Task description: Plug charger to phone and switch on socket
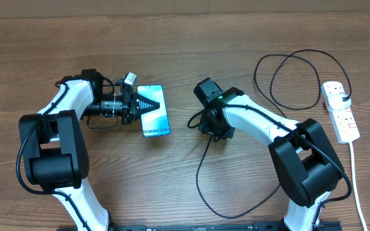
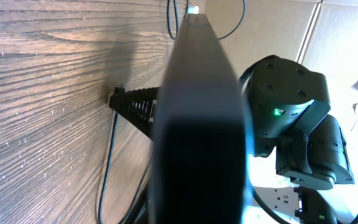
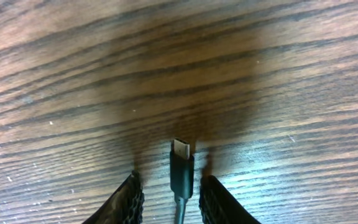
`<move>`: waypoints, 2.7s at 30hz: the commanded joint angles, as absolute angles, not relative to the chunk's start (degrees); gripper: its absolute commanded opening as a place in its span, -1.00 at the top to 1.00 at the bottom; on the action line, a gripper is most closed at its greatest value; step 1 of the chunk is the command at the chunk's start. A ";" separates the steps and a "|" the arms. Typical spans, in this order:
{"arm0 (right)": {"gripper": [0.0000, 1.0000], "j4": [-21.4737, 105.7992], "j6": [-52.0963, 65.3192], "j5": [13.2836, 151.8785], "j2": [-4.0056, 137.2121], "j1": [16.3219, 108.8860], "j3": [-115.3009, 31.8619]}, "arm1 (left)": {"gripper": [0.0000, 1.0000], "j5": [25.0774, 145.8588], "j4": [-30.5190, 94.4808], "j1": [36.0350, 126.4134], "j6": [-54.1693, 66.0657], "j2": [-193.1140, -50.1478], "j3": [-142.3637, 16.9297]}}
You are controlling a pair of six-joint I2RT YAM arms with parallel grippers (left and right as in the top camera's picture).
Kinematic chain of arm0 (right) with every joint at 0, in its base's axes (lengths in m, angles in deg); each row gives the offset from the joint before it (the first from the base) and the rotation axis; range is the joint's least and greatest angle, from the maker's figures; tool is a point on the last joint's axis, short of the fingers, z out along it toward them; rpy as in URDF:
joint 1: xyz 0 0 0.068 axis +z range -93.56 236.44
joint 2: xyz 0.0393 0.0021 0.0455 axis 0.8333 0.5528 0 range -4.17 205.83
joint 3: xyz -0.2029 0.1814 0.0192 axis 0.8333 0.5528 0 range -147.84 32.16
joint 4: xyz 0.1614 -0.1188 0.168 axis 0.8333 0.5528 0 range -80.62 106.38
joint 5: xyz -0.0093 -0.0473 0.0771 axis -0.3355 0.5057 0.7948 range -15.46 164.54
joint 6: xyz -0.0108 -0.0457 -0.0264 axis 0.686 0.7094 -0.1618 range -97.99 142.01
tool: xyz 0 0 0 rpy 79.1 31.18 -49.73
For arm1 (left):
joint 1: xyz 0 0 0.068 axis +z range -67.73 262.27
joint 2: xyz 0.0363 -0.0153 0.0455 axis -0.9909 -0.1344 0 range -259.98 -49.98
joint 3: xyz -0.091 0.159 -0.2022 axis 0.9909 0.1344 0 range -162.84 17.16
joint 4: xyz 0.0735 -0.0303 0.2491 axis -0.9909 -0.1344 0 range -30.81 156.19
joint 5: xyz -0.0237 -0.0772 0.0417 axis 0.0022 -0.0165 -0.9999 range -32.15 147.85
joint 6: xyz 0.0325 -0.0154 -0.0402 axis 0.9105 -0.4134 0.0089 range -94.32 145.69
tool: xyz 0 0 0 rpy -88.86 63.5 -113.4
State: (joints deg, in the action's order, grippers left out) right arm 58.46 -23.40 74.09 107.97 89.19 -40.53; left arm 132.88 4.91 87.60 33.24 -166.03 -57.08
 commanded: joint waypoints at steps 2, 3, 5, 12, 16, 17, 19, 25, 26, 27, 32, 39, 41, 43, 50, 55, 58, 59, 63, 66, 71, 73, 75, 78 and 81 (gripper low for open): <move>0.56 58.22 -23.64 73.11 108.14 89.32 -40.20 | 0.91 135.85 4.74 87.40 34.46 -165.05 -56.86; 0.59 58.22 -23.64 73.11 108.14 89.32 -40.20 | 0.91 135.85 4.74 87.40 34.46 -165.05 -56.86; 0.67 58.22 -23.64 73.11 108.14 89.32 -40.20 | 0.92 135.83 4.76 87.40 34.46 -165.05 -56.86; 0.88 58.15 -23.66 73.13 108.14 89.32 -40.20 | 0.92 135.65 4.98 87.40 34.48 -165.05 -56.86; 0.93 57.76 -23.64 73.15 108.14 89.32 -40.20 | 0.92 135.65 4.98 87.40 34.46 -165.05 -56.86; 0.93 57.69 -23.64 73.17 108.14 89.32 -40.20 | 0.91 135.65 5.00 87.40 34.46 -165.05 -56.86; 0.93 57.63 -23.64 73.17 108.14 89.32 -40.20 | 0.92 135.65 5.17 87.40 34.46 -165.05 -56.86; 0.93 56.32 -23.59 73.35 108.14 89.32 -40.20 | 0.92 135.65 5.20 87.40 34.48 -165.05 -56.86; 0.93 56.14 -23.59 73.35 108.14 89.32 -40.20 | 0.92 135.65 5.20 87.40 34.48 -165.05 -56.86; 0.93 56.03 -23.59 73.37 108.14 89.32 -40.20 | 0.92 135.65 5.20 87.40 34.46 -165.05 -56.86; 0.92 56.10 -23.62 73.35 108.14 89.32 -40.20 | 0.92 135.65 5.41 87.40 34.48 -165.05 -56.86; 0.67 56.16 -23.62 73.37 108.14 89.72 -40.20 | 0.92 135.65 6.05 87.40 34.46 -165.05 -56.86; 0.59 56.23 -23.62 73.35 108.14 90.07 -40.20 | 0.92 135.65 6.05 87.40 34.46 -165.05 -56.86; 0.56 56.64 -23.64 73.35 108.14 90.35 -40.20 | 0.91 135.67 6.05 87.40 34.46 -165.05 -56.86; 0.82 57.36 -23.66 73.30 108.14 90.57 -40.18 | 0.92 135.70 6.05 87.40 34.44 -165.05 -56.86; 0.85 57.21 -23.64 73.32 108.14 90.57 -40.18 | 0.91 135.70 6.03 87.40 34.35 -165.05 -56.86; 0.65 57.39 -23.64 73.32 108.14 90.57 -40.18 | 0.91 135.72 6.03 87.40 34.22 -165.05 -56.86; 0.61 57.50 -23.64 73.32 108.14 90.57 -40.18 | 0.92 135.70 6.03 87.40 34.22 -165.05 -56.86; 0.78 57.71 -23.64 73.35 108.14 90.57 -40.18 | 0.92 135.65 6.07 87.40 34.26 -165.05 -56.86; 0.90 57.65 -23.64 73.32 108.14 90.57 -40.18 | 0.92 135.19 6.29 87.40 34.29 -165.05 -56.86; 0.31 57.69 -23.59 73.28 108.14 90.50 -40.18 | 0.92 132.31 6.88 87.40 34.26 -165.05 -56.86; 0.33 57.76 -23.59 73.35 108.14 90.15 -40.18 | 0.89 131.74 6.90 87.40 34.26 -165.05 -56.86; 0.83 58.02 -22.83 74.02 108.14 89.85 -40.27 | 0.92 131.78 6.92 87.40 34.26 -165.05 -56.86; 0.93 57.56 -17.87 77.74 108.12 89.17 -40.27 | 0.91 133.64 8.58 87.49 34.29 -165.05 -56.86; 0.93 57.54 -16.91 78.53 108.12 88.38 -40.27 | 0.92 134.47 9.65 87.51 34.26 -165.05 -56.86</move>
